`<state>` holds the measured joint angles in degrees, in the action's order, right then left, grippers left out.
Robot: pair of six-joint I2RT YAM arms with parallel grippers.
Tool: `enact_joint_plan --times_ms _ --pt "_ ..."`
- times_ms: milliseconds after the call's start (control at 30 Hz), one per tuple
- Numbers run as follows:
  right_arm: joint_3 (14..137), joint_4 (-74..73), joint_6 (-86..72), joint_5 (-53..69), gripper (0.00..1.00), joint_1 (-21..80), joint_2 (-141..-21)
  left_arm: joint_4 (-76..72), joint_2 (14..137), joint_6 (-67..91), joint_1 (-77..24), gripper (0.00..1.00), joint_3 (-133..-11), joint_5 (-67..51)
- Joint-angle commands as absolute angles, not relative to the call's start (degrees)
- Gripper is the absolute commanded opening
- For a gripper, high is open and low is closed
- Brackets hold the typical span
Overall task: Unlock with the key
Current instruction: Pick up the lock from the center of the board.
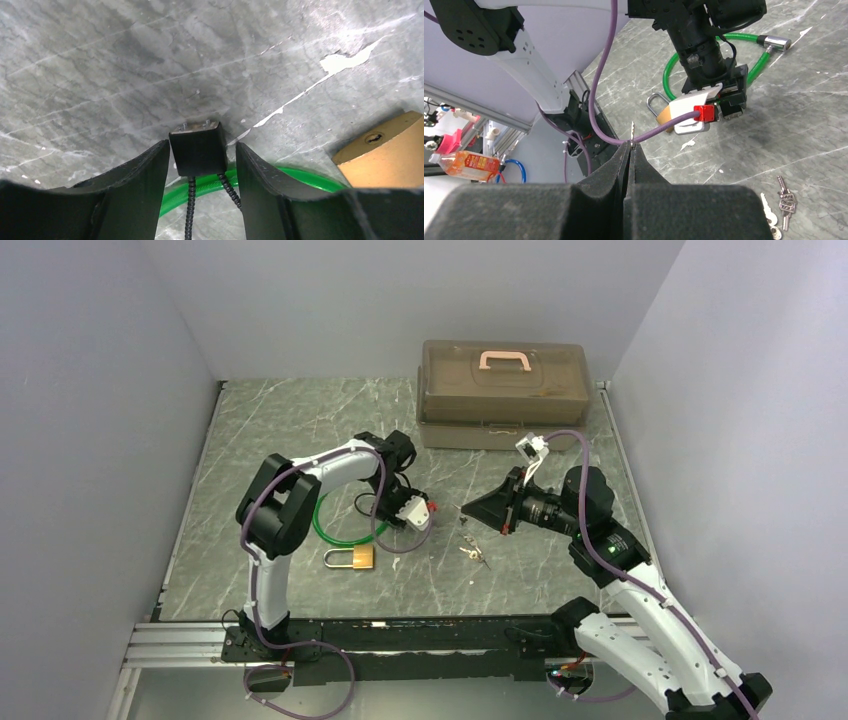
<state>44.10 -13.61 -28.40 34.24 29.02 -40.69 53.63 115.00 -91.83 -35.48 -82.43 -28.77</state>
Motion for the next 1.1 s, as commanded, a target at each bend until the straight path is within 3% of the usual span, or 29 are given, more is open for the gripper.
enact_joint_plan --times_ms 0,200,333,433,667,900,1067 --pt "46.1 -10.9 -28.3 36.7 0.0 28.1 -40.5 56.5 114.7 -92.1 -36.9 0.58 -82.1 -27.9" --pt "46.1 -11.3 -28.3 37.1 0.0 27.5 -40.0 57.5 115.5 -90.4 -37.1 0.55 -83.1 -26.8" --pt "46.1 -11.5 -28.4 37.2 0.0 27.3 -39.8 59.5 117.4 -85.9 -36.9 0.35 -86.4 -27.7" --pt "46.5 -12.4 -28.0 36.9 0.0 27.1 -39.5 59.2 117.3 -83.1 -36.8 0.0 -87.0 -28.1" --pt "47.6 -13.0 -27.1 37.4 0.0 26.8 -39.6 62.1 107.6 -76.3 -34.7 0.0 -91.0 -34.0" --pt "47.2 -9.8 -26.4 39.5 0.0 26.6 -40.5 65.9 85.2 -79.2 -34.5 0.0 -91.8 -39.0" --pt "48.0 -8.1 -24.8 42.6 0.0 26.5 -41.7 56.4 67.6 -80.5 -39.1 0.0 -85.9 -41.9"
